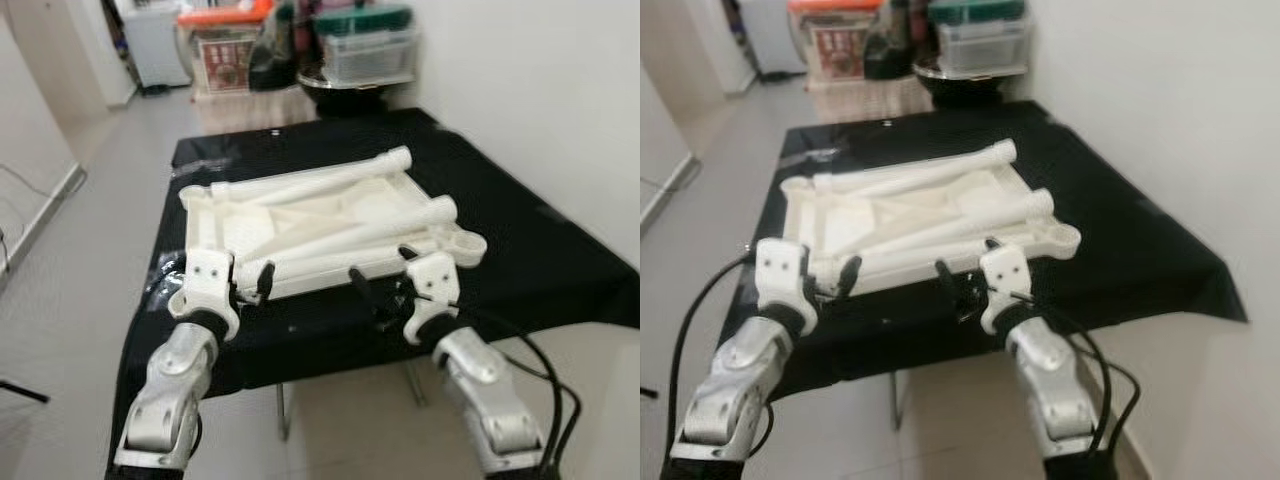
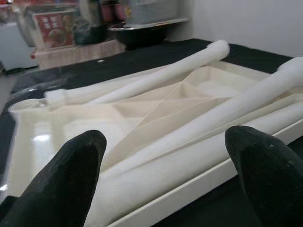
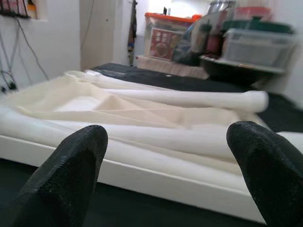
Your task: Building children table
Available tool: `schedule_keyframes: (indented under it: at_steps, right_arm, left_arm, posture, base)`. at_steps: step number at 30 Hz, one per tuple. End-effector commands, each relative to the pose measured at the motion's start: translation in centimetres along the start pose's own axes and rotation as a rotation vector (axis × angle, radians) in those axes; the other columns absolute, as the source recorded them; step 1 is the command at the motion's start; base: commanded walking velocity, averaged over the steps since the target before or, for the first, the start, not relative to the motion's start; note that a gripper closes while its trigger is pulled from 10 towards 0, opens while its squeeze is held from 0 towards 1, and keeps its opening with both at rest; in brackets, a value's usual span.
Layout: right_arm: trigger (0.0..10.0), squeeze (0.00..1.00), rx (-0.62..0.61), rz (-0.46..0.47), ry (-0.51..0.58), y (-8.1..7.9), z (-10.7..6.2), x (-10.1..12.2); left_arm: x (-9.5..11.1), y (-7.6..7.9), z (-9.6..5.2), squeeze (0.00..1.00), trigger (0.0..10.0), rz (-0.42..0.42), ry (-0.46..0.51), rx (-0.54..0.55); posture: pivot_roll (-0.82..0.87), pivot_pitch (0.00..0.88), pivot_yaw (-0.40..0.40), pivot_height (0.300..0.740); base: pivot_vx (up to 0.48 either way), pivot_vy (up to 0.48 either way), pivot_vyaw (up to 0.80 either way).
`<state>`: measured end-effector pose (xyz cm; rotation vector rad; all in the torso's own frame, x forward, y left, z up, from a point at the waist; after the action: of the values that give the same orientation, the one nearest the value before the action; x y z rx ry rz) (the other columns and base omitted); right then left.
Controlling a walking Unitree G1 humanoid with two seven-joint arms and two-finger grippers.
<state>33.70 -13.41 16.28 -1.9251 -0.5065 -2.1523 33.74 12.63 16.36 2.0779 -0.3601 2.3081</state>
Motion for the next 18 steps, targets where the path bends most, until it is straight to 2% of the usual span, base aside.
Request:
schedule_keyframes:
  at_steps: [1, 3, 4, 5, 6, 7, 12, 13, 14, 15, 17, 18]
  right_arm:
    - [10.0, 0.0, 0.031, -0.086, 0.035, -0.1, 0.4, 1.3]
    - [10.0, 0.0, 0.031, -0.086, 0.035, -0.1, 0.4, 1.3]
    - [10.0, 0.0, 0.051, -0.127, 0.039, 0.0, 0.5, 1.7]
    - [10.0, 0.0, 0.051, -0.127, 0.039, 0.0, 0.5, 1.7]
    - [10.0, 0.0, 0.075, -0.18, 0.043, 0.1, 0.8, 2.2]
    - [10.0, 0.0, 0.107, -0.274, 0.053, 0.7, 1.3, 3.6]
    - [10.0, 0.0, 0.09, -0.344, 0.041, 2.0, 1.8, 4.5]
    - [10.0, 0.0, 0.093, -0.367, 0.018, 2.3, 1.9, 4.4]
    - [10.0, 0.0, 0.104, -0.446, -0.066, 3.5, 2.2, 4.1]
    - [10.0, 0.0, 0.104, -0.446, -0.066, 3.5, 2.2, 4.1]
    - [10.0, 0.0, 0.165, -0.555, -0.132, 4.0, 2.2, 4.1]
    - [10.0, 0.0, 0.165, -0.555, -0.132, 4.0, 2.2, 4.1]
  left_arm:
    - [-0.1, 0.3, -0.1, 0.0, 10.0, -0.007, -0.006, -0.01]
    - [-0.1, 0.3, -0.1, 0.0, 10.0, -0.007, -0.006, -0.01]
    - [-0.2, 0.5, -0.1, 0.0, 10.0, -0.013, -0.009, -0.016]
    - [-0.2, 0.5, -0.1, 0.0, 10.0, -0.013, -0.009, -0.016]
    - [-0.2, 0.9, -0.1, 0.0, 10.0, -0.021, -0.012, -0.025]
    - [-0.3, 1.6, -0.1, 0.0, 10.0, -0.033, -0.016, -0.043]
    - [-0.5, 2.0, -0.2, 0.0, 10.0, -0.044, -0.023, -0.051]
    - [-0.6, 2.0, -0.2, 0.0, 10.0, -0.049, -0.027, -0.052]
    - [-0.8, 2.6, -0.2, 0.0, 10.0, -0.069, -0.034, -0.075]
    - [-0.8, 2.6, -0.2, 0.0, 10.0, -0.069, -0.034, -0.075]
    - [-1.4, 3.4, -0.3, 0.0, 10.0, -0.069, -0.063, -0.111]
    - [-1.4, 3.4, -0.3, 0.0, 10.0, -0.069, -0.063, -0.111]
  posture:
    - [-0.02, 0.0, 0.035, 0.74]
    - [-0.02, 0.0, 0.035, 0.74]
    - [-0.02, 0.0, 0.037, 0.74]
    - [-0.02, 0.0, 0.037, 0.74]
    - [-0.02, 0.0, 0.039, 0.74]
    - [-0.02, 0.0, 0.037, 0.74]
    - [-0.02, 0.0, 0.032, 0.74]
    - [-0.02, 0.0, 0.031, 0.74]
    - [-0.02, 0.0, 0.03, 0.74]
    - [-0.02, 0.0, 0.03, 0.74]
    - [-0.02, 0.0, 0.031, 0.74]
    - [-0.02, 0.0, 0.031, 0.74]
  base:
    - [0.307, 0.0, 0.8]
    - [0.307, 0.0, 0.8]
    - [0.304, 0.0, 0.8]
    - [0.304, 0.0, 0.8]
    - [0.3, 0.0, 0.8]
    - [0.296, 0.0, 0.8]
    - [0.298, 0.0, 0.8]
    - [0.266, 0.0, 0.0]
    - [0.0, 0.0, 0.0]
    - [0.0, 0.0, 0.0]
    - [0.0, 0.0, 0.0]
    - [0.0, 0.0, 0.0]
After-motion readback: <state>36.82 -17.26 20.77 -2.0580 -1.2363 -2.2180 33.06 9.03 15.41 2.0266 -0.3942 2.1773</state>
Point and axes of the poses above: a point about 5 cm out from each wrist's last joint towards the gripper, its own z axis pointing out of the wrist towards the gripper, its own x axis along the axis of the wrist's last joint, y = z × x, the point moved 5 cm from there along z, pointing out of the wrist towards the gripper, and after that the axes turned 10 degrees about z, right-handed, at the moved point
